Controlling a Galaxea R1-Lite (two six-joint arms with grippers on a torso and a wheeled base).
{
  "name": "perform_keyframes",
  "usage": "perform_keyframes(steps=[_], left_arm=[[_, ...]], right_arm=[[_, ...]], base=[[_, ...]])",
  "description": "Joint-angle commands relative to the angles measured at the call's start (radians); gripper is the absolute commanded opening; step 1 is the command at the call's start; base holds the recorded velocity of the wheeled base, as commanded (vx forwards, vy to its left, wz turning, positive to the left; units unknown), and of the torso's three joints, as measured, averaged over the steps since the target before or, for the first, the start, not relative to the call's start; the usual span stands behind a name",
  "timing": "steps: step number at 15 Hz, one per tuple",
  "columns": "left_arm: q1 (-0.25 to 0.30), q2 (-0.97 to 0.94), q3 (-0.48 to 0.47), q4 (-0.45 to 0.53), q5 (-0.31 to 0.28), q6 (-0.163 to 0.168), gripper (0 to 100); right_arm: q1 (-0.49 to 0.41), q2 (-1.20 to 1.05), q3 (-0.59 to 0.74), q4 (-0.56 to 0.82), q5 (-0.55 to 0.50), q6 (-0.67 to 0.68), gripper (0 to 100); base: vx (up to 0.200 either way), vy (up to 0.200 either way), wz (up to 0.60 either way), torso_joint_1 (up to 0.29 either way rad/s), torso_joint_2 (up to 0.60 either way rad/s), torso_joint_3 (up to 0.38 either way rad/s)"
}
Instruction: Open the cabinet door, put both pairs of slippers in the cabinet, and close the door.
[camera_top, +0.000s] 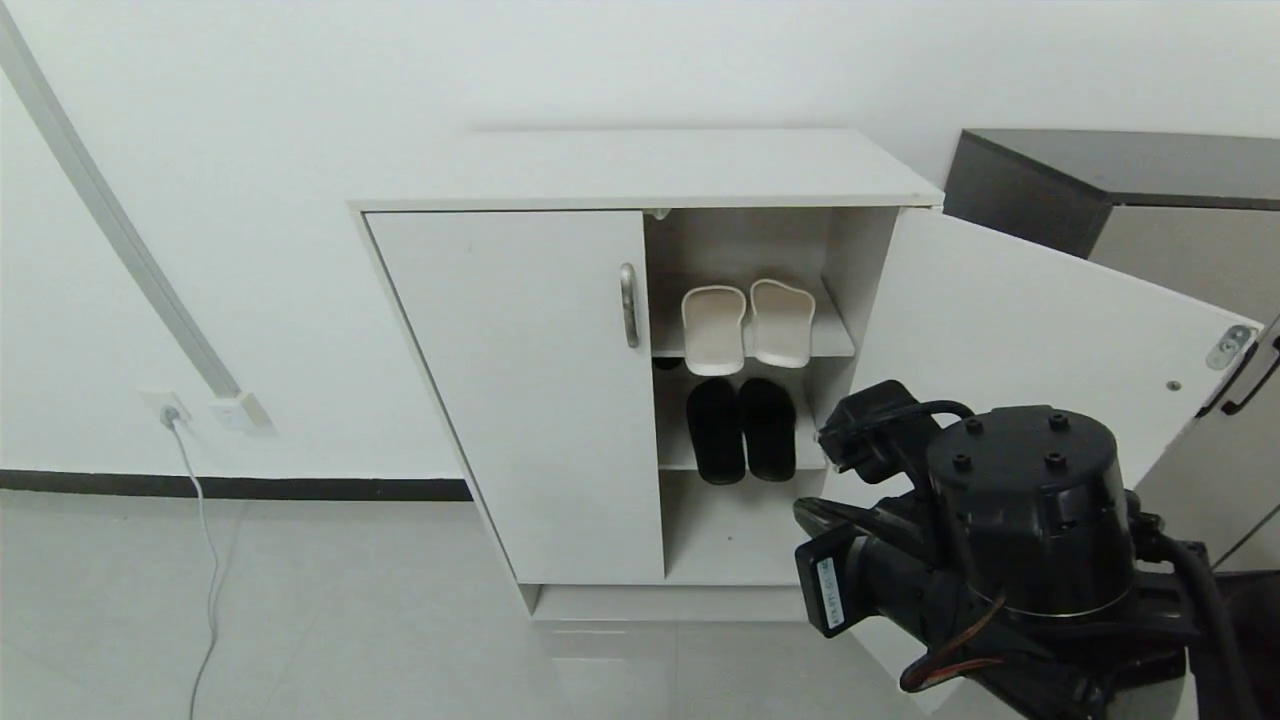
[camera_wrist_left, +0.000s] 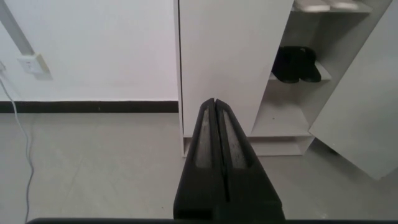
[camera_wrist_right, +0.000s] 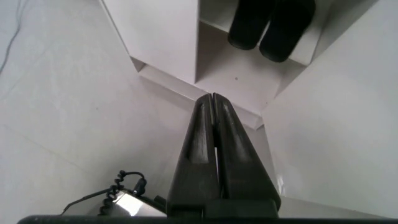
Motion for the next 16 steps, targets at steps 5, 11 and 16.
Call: perform_keyframes(steps=[5, 11, 16], left_arm=[[0.0, 0.0, 0.0, 0.0, 0.0, 0.001, 0], [0.0, 0.002, 0.0, 0.0, 0.0, 0.001, 0], [0.0, 0.002, 0.0, 0.0, 0.0, 0.001, 0]], right_arm=[[0.0, -0.006, -0.001, -0.001, 0.0, 0.0, 0], [0.0, 0.0, -0.003, -0.001, 0.001, -0.001, 0], [0.0, 0.0, -0.003, -0.001, 0.001, -0.001, 0]], base=[[0.0, 0.0, 0.0, 0.15, -0.47, -0.323], [0.0, 0.0, 0.0, 0.187, -0.51, -0.316], [0.0, 0.0, 0.0, 0.22, -0.54, -0.315]])
